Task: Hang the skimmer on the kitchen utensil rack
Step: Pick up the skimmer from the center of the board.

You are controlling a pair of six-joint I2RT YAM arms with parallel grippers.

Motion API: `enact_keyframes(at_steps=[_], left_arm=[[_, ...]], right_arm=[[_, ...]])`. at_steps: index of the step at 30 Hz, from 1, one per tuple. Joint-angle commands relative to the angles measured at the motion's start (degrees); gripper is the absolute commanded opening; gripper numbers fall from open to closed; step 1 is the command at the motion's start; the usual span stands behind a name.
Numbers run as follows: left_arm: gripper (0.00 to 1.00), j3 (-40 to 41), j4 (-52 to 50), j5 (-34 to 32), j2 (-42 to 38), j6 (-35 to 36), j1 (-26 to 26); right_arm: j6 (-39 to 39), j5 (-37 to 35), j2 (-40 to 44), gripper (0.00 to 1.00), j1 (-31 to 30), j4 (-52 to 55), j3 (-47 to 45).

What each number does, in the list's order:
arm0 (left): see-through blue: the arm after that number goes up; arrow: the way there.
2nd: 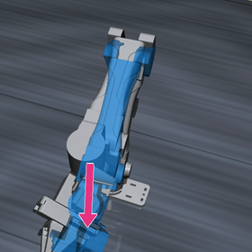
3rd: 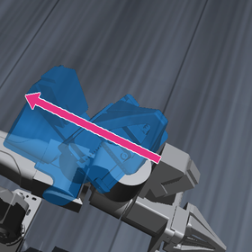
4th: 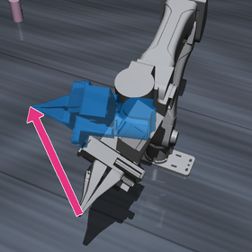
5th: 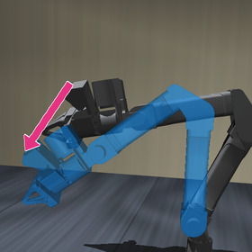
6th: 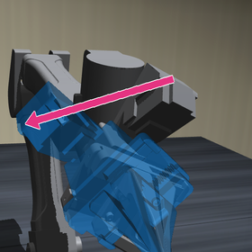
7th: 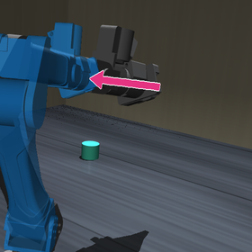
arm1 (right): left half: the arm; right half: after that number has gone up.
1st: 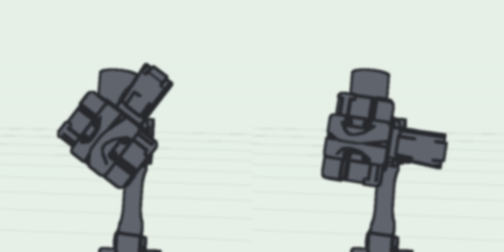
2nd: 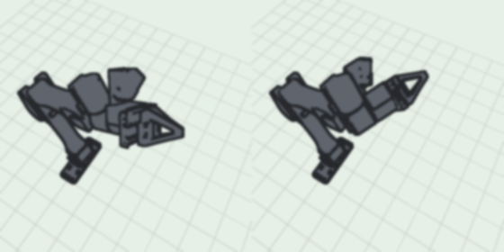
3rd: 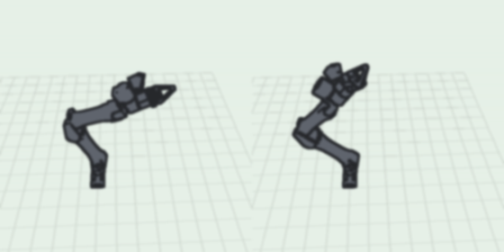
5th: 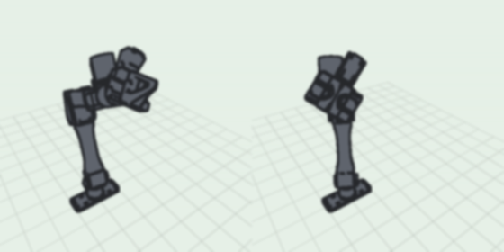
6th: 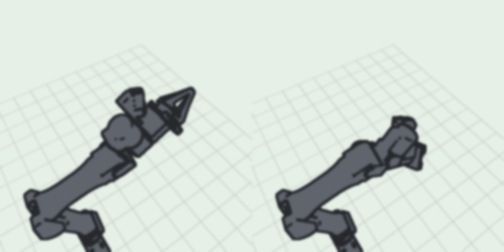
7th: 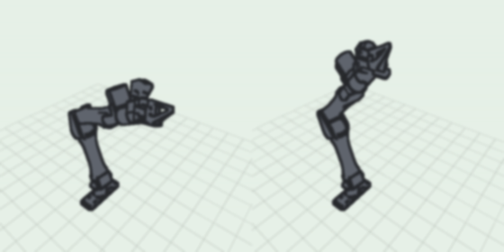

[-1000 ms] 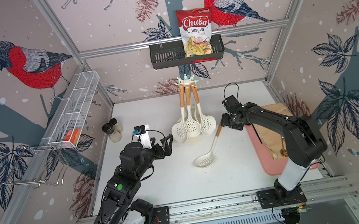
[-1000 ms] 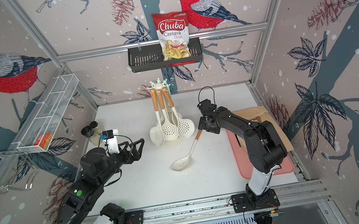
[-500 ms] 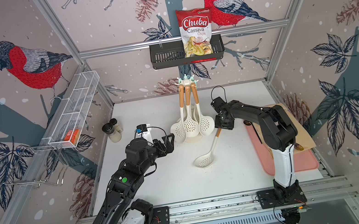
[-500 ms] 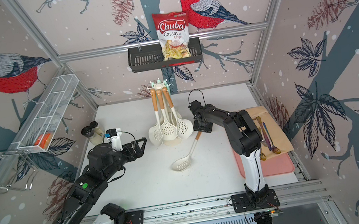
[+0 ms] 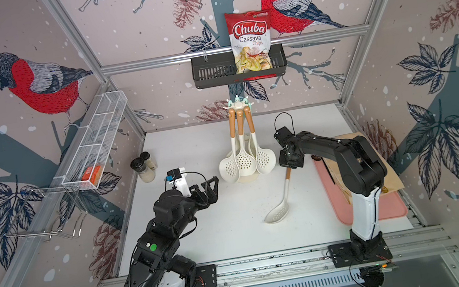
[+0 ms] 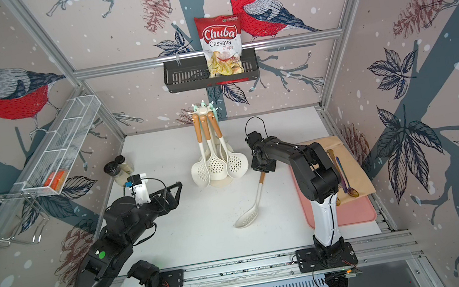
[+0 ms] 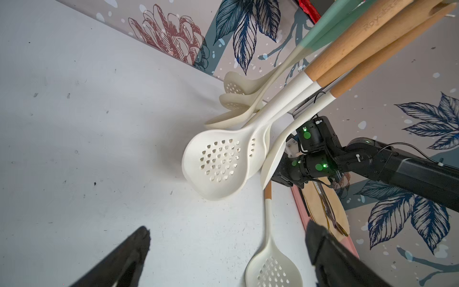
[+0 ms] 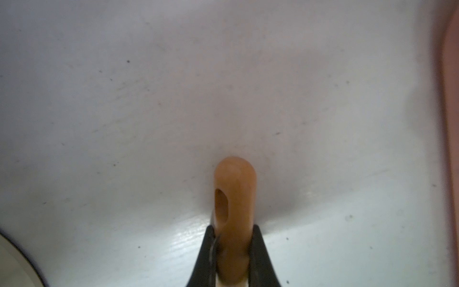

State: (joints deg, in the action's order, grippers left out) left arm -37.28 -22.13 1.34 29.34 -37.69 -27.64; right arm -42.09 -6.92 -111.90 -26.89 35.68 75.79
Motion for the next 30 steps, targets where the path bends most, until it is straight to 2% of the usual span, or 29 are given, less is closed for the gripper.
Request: enact_keyframes(at_steps=[1,6,10,12,14,17,22,25,30], left_arm=[[1.0,-0.64,2.96,1.37,-1.74,2.03,0.2],[0.99,-4.99,3.46,7.65,0.96,6.56,0.17],[0.99,-8.85,5.34,11.75,5.64,8.22,-0.72],[0.99,-10.27,6.69,11.59,7.47,9.04,-3.35],[0.96,-11.55,8.35,7.77,9.3,10.63,-9.22],[0.92,-12.9,11.44,1.89,13.1,13.24,-18.63],[0.89,-17.72,14.3,-5.28,22.67,19.22,-29.65],[0.9,-19.54,16.05,-6.43,26.39,21.95,-31.12],[0.92,-19.63,22.74,-4.07,30.69,24.61,-31.35]], right_arm=[[-0.76,-0.32,5.0,0.0,0.56,-2.59,-3.42],[-1.02,0.19,21.03,0.0,1.41,-11.49,-12.45],[2.03,1.28,36.19,0.0,1.26,-19.24,-18.34],[4.42,1.16,42.71,0.0,1.08,-21.68,-19.89],[6.83,1.62,47.75,0.0,1.06,-23.27,-20.58],[9.63,3.54,52.23,0.0,0.97,-24.16,-20.39],[12.89,7.97,55.41,0.0,1.01,-22.58,-18.28],[15.25,10.88,56.92,0.0,1.13,-21.32,-17.96],[18.6,17.21,58.23,0.0,1.09,-17.17,-16.71]])
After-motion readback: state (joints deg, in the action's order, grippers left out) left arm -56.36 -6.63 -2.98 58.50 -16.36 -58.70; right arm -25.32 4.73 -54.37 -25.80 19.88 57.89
